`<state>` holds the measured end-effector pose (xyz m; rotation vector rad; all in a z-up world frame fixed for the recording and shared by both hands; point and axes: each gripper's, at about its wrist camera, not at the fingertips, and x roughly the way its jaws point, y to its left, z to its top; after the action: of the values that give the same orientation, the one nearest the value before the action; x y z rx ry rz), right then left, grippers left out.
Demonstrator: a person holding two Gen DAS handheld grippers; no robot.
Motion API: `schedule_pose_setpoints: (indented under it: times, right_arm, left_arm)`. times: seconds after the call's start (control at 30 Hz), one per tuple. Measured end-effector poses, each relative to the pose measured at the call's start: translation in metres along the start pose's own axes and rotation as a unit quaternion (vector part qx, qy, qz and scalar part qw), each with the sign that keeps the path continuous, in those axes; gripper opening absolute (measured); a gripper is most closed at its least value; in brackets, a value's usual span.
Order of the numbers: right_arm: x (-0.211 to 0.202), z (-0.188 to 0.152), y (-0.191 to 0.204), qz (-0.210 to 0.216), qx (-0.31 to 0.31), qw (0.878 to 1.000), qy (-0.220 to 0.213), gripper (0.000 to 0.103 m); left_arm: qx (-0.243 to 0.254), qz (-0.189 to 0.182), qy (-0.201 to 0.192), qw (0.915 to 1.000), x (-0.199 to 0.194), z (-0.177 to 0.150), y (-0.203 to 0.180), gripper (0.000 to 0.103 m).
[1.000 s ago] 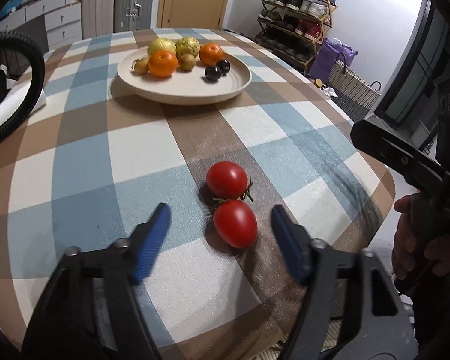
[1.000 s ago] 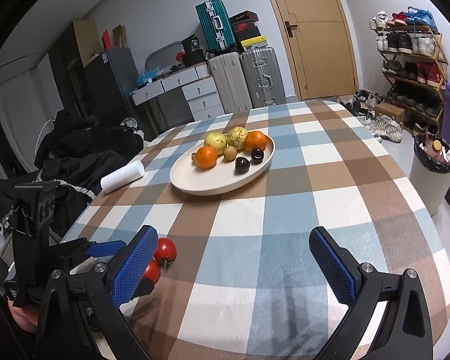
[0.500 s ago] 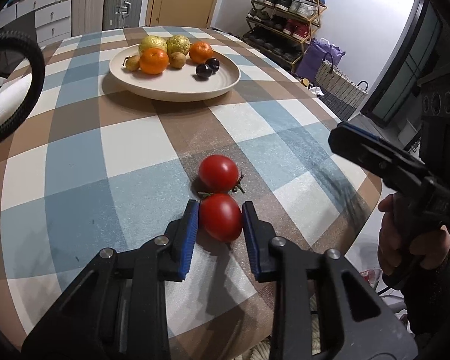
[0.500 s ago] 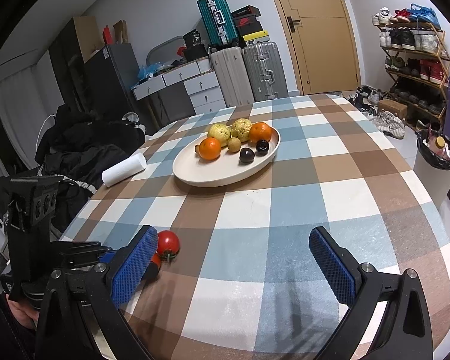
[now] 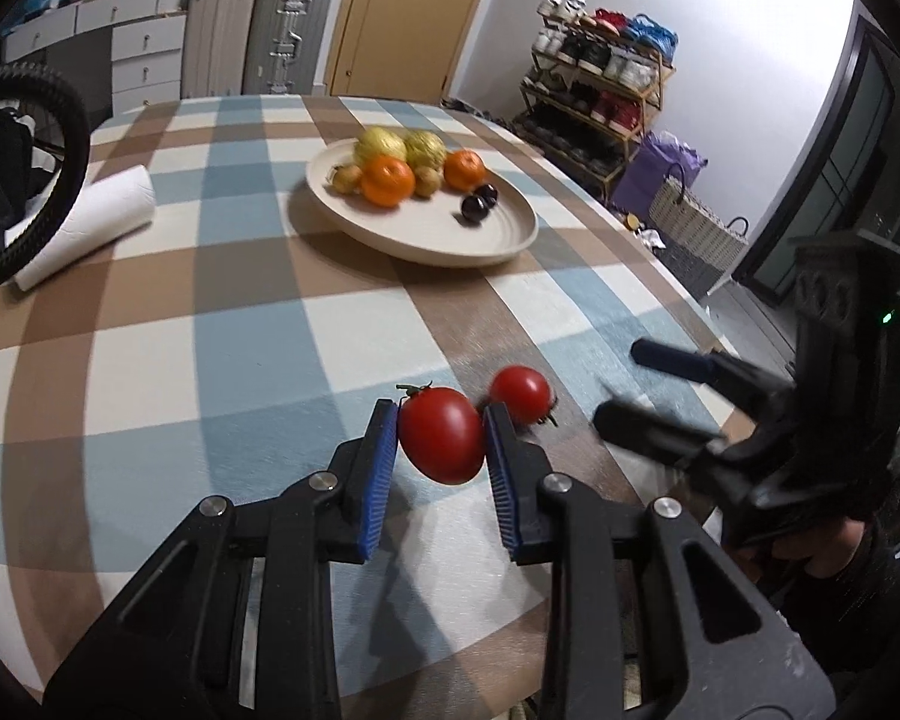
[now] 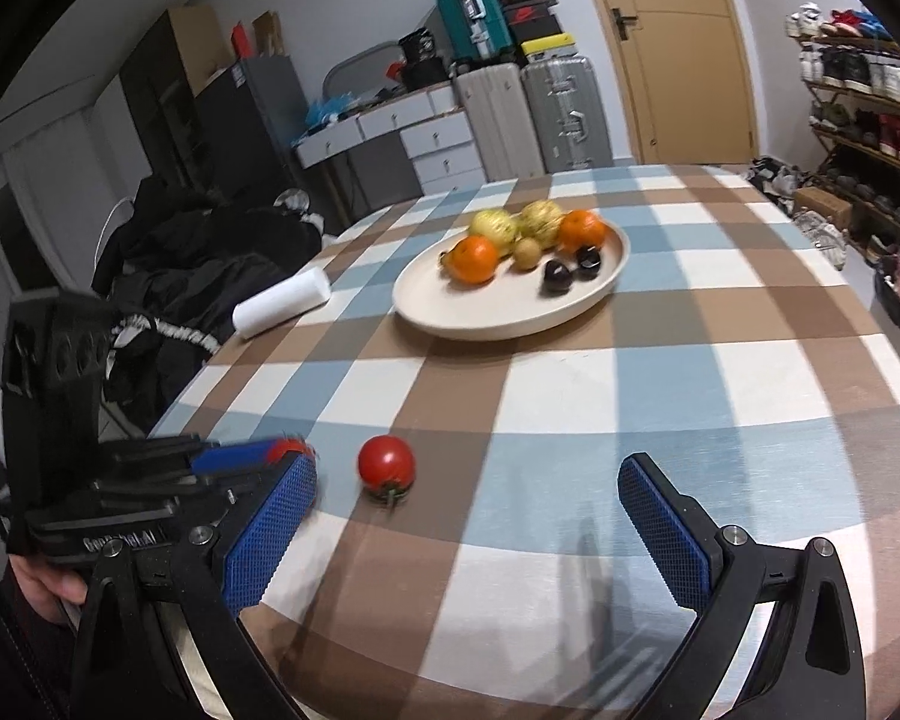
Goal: Organize fruits
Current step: 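Grasp a red tomato with the left tool while the right tool grasps the other tomato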
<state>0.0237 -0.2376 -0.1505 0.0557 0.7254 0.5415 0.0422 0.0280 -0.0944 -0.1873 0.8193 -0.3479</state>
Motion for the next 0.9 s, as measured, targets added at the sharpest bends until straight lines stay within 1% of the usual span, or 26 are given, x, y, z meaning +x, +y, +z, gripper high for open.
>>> schedule_pose_setpoints:
  times: [0.2,0.4,0.43,0.47,0.5,0.53,0.6,0.67,0.7,0.73,0.83,0.87,0.9]
  right_arm:
    - [0.028,-0.001,0.017,0.004,-0.011,0.999,0.032,0.103]
    - [0.037,0.003,0.029,0.011,-0.019,0.999,0.034,0.102]
    - [0.04,0.003,0.031,0.01,-0.021,0.999,0.037,0.1]
    - [0.042,0.004,0.033,0.009,-0.023,0.999,0.04,0.093]
    - [0.044,0.005,0.034,0.007,-0.025,0.999,0.043,0.088]
    - [0.046,0.006,0.034,0.005,-0.027,0.998,0.047,0.08]
    - [0.048,0.007,0.034,0.006,-0.028,0.998,0.054,0.074]
    - [0.05,0.008,0.036,0.005,-0.035,0.998,0.058,0.06]
    - [0.051,0.008,0.037,0.003,-0.04,0.997,0.061,0.057]
    - [0.053,0.007,0.038,0.002,-0.044,0.997,0.065,0.052]
    - [0.057,0.006,0.038,0.01,-0.044,0.996,0.074,0.046]
    - [0.058,0.005,0.037,0.01,-0.044,0.996,0.076,0.04]
    - [0.059,0.005,0.037,0.01,-0.044,0.996,0.077,0.036]
  left_arm:
    - [-0.019,0.0,-0.002,0.9998,-0.005,0.004,0.018,0.026]
    - [-0.032,0.001,-0.011,0.9994,-0.011,0.005,0.031,0.026]
    - [-0.035,0.002,-0.011,0.9993,-0.011,0.006,0.033,0.026]
    - [-0.038,0.001,-0.011,0.9992,-0.011,0.006,0.036,0.026]
    - [-0.04,0.001,-0.011,0.9991,-0.01,0.006,0.038,0.026]
    - [-0.043,0.002,-0.012,0.999,-0.01,0.006,0.04,0.026]
    - [-0.047,0.002,-0.011,0.9988,-0.009,0.007,0.041,0.026]
    - [-0.051,0.003,-0.013,0.9986,-0.008,0.009,0.043,0.026]
    - [-0.051,0.003,-0.013,0.9986,-0.007,0.011,0.044,0.026]
    - [-0.05,0.003,-0.014,0.9986,-0.007,0.012,0.043,0.026]
    - [-0.049,0.004,-0.013,0.9987,-0.003,0.018,0.043,0.026]
    - [-0.048,0.005,-0.013,0.9988,-0.001,0.019,0.042,0.026]
    - [-0.047,0.006,-0.012,0.9988,0.001,0.021,0.042,0.026]
